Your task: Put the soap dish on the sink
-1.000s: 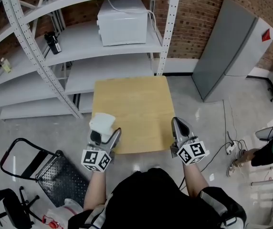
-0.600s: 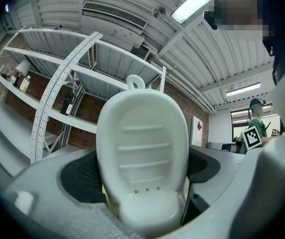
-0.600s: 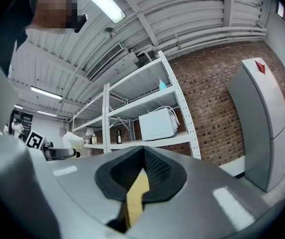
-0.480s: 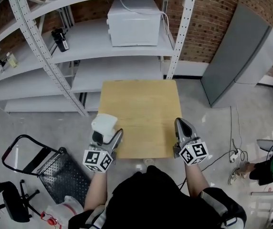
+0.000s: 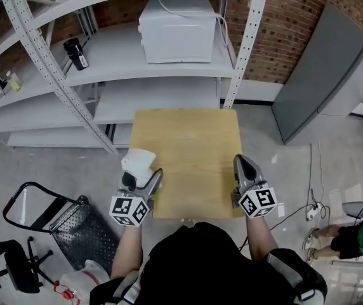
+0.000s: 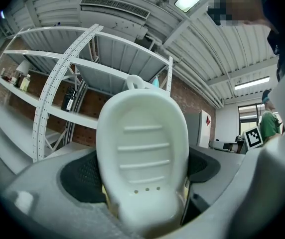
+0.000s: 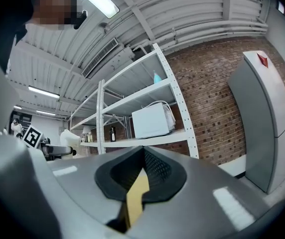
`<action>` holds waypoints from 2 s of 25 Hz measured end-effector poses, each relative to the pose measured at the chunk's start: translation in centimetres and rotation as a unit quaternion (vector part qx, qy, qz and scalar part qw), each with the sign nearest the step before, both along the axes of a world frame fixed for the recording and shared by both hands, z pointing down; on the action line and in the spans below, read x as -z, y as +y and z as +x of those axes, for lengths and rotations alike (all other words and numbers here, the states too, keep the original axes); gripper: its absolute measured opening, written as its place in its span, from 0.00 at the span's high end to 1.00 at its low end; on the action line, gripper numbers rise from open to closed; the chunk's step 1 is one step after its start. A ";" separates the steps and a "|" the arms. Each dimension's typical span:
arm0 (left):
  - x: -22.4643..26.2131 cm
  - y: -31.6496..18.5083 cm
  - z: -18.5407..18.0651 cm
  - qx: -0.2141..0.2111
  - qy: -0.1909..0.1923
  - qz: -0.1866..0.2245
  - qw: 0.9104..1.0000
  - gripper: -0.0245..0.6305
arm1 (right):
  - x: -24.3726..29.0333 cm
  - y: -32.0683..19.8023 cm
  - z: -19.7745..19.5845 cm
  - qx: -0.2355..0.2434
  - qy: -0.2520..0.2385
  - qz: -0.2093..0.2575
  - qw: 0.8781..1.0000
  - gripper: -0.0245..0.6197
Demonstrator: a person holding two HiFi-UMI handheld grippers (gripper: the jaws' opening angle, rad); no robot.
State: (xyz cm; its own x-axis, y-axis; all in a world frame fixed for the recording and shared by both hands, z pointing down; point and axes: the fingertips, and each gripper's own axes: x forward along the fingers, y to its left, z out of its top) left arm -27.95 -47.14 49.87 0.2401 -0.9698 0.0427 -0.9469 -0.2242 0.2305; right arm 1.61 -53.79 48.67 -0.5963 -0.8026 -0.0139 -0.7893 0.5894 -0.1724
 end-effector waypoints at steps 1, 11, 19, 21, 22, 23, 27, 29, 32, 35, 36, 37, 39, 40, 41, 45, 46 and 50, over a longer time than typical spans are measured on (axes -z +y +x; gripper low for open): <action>-0.3 -0.4 0.2 -0.001 0.000 -0.004 1.000 0.25 | -0.3 -0.3 0.2 -0.001 0.001 -0.002 1.000 0.95; -4.9 -3.3 2.3 -0.013 -0.003 -0.089 0.996 0.25 | -4.3 -2.6 2.0 -0.014 0.015 -0.054 0.998 0.95; -10.2 -4.7 4.6 -0.039 -0.011 -0.162 0.986 0.25 | -8.9 -4.0 2.2 0.000 0.041 -0.099 0.994 0.95; -12.0 -4.7 5.0 -0.042 -0.017 -0.185 0.982 0.25 | -10.2 -4.1 2.1 0.001 0.048 -0.113 0.992 0.95; -12.7 -4.7 5.1 -0.044 -0.019 -0.195 0.980 0.25 | -10.8 -4.1 2.2 0.000 0.050 -0.120 0.991 0.95; -13.5 -4.6 5.3 -0.046 -0.021 -0.206 0.977 0.25 | -11.5 -4.1 2.2 0.000 0.053 -0.128 0.990 0.95; -16.3 -3.6 6.4 -0.062 -0.030 -0.254 0.965 0.25 | -14.3 -3.0 2.4 0.007 0.071 -0.169 0.983 0.95; -17.7 -3.6 6.8 -0.067 -0.025 -0.275 0.959 0.25 | -15.6 -2.9 2.4 0.008 0.072 -0.188 0.979 0.95; -19.5 -4.0 7.2 -0.067 -0.021 -0.299 0.952 0.25 | -17.4 -3.0 2.6 0.000 0.060 -0.217 0.974 0.95; -21.2 -3.7 8.2 -0.075 -0.026 -0.326 0.942 0.25 | -19.1 -2.7 2.7 0.005 0.067 -0.239 0.969 0.95; -21.9 -3.7 8.3 -0.077 -0.030 -0.338 0.938 0.25 | -19.5 -2.7 2.8 0.007 0.070 -0.243 0.967 0.95; -22.6 -3.6 8.4 -0.077 -0.035 -0.350 0.933 0.25 | -19.9 -2.8 2.8 0.008 0.073 -0.248 0.966 0.95; -23.9 -3.3 8.4 -0.077 -0.048 -0.374 0.923 0.25 | -20.6 -2.9 2.8 0.010 0.080 -0.255 0.963 0.95; -24.4 -3.1 8.4 -0.079 -0.054 -0.385 0.918 0.25 | -20.9 -2.8 2.8 0.012 0.084 -0.258 0.962 0.95; -25.0 -2.9 8.5 -0.082 -0.060 -0.396 0.913 0.25 | -21.1 -2.8 2.8 0.015 0.087 -0.260 0.962 0.95; -26.6 -2.7 9.1 -0.110 -0.080 -0.434 0.891 0.25 | -21.6 -2.7 2.4 0.044 0.114 -0.257 0.959 0.95; -26.9 -2.7 9.3 -0.117 -0.086 -0.441 0.886 0.25 | -21.8 -2.6 2.3 0.051 0.120 -0.258 0.957 0.95; -27.8 -2.5 10.1 -0.137 -0.112 -0.458 0.871 0.25 | -22.3 -2.5 2.1 0.056 0.129 -0.268 0.953 0.95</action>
